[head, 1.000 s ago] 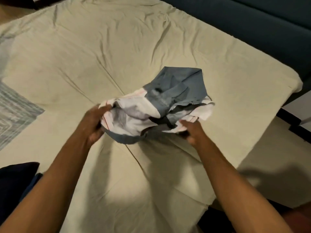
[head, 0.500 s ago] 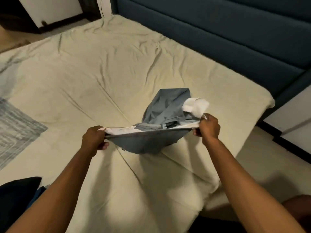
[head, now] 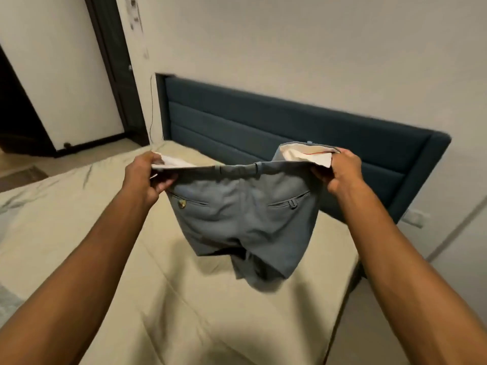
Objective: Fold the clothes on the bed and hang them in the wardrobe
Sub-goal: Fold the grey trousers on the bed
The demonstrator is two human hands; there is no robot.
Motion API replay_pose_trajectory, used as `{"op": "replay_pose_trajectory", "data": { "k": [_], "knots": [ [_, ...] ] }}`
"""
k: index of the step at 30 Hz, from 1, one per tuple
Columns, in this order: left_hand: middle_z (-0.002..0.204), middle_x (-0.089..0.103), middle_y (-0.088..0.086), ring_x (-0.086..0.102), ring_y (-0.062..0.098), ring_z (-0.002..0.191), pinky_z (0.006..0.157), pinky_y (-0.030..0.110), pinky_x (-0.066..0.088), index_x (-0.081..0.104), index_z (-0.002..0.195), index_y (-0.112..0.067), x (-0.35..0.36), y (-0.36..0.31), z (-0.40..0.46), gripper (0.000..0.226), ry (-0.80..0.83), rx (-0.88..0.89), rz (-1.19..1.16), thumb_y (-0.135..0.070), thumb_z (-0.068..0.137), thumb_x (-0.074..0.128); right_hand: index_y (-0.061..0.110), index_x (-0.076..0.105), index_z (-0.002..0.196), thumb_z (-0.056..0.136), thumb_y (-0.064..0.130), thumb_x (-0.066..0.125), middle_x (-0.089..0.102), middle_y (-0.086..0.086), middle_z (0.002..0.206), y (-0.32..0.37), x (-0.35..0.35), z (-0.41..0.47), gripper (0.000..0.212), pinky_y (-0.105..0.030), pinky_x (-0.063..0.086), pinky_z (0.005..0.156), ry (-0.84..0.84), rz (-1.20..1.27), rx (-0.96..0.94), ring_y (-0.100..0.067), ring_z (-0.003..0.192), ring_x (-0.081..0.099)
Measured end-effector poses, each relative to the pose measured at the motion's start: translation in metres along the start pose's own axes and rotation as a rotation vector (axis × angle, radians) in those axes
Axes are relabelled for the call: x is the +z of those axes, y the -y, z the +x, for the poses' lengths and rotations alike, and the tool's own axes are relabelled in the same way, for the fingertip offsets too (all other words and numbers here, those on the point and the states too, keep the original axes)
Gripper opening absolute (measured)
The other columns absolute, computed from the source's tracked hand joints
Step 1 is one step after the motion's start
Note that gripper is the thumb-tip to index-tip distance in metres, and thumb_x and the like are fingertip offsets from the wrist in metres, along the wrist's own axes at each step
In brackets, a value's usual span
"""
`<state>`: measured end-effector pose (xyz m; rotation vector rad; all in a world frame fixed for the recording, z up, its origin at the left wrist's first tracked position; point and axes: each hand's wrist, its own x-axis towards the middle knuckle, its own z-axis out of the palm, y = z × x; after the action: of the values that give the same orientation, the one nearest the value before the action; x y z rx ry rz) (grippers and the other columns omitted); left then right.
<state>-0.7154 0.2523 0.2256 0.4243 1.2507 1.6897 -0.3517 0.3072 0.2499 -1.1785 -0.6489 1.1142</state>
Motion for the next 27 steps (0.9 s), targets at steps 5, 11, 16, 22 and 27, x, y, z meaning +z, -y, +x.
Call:
{"op": "replay_pose_trajectory", "data": {
  "k": [5,11,16,22,27],
  "knots": [
    [0.093,0.067,0.006,0.068,0.019,0.084,0.055,0.033,0.060,0.061,0.097,-0.018,0.084,-0.114,-0.031,0.013,0.135,0.206,-0.043,-0.031,0.095,0.063,0.015,0.063,0.098,0.088,-0.005,0.063,0.064,-0.008,0.085,0.124,0.031,0.000,0.023,-0.022,0.052,0.045,0.137,-0.032,-0.224,-0.019,0.070,0.063],
    [0.098,0.066,0.009,0.070,0.025,0.082,0.056,0.031,0.057,0.064,0.112,-0.018,0.125,-0.187,-0.047,0.015,0.191,0.756,0.982,-0.023,0.099,0.058,0.012,0.068,0.089,0.090,-0.003,0.056,0.063,-0.015,0.083,0.192,0.036,-0.002,0.019,-0.034,0.058,0.046,0.279,-0.596,-0.369,-0.028,0.061,0.064],
    [0.081,0.066,0.005,0.065,0.023,0.068,0.065,0.037,0.060,0.070,0.097,-0.019,0.120,-0.223,-0.040,0.015,-0.086,0.931,1.561,-0.025,0.093,0.057,0.013,0.070,0.078,0.095,-0.005,0.047,0.062,-0.012,0.080,0.218,0.045,0.004,0.033,-0.028,0.057,0.047,0.210,-0.459,-0.325,-0.023,0.060,0.058],
    [0.087,0.065,0.015,0.061,0.032,0.081,0.074,0.040,0.052,0.068,0.092,-0.006,0.124,-0.255,-0.047,0.020,-0.200,0.904,1.287,-0.019,0.093,0.054,0.011,0.064,0.083,0.094,-0.005,0.053,0.062,-0.008,0.081,0.248,0.060,-0.005,0.023,-0.029,0.059,0.048,0.278,-0.234,-0.304,-0.021,0.076,0.061],
    [0.075,0.062,0.014,0.054,0.025,0.062,0.059,0.031,0.048,0.065,0.086,-0.005,0.110,-0.266,-0.050,0.020,-0.121,0.714,1.048,-0.012,0.096,0.050,0.006,0.064,0.104,0.095,-0.005,0.053,0.064,-0.012,0.081,0.250,0.062,-0.008,0.018,-0.026,0.055,0.043,0.318,-0.445,-0.320,-0.019,0.058,0.062]
  ]
}}
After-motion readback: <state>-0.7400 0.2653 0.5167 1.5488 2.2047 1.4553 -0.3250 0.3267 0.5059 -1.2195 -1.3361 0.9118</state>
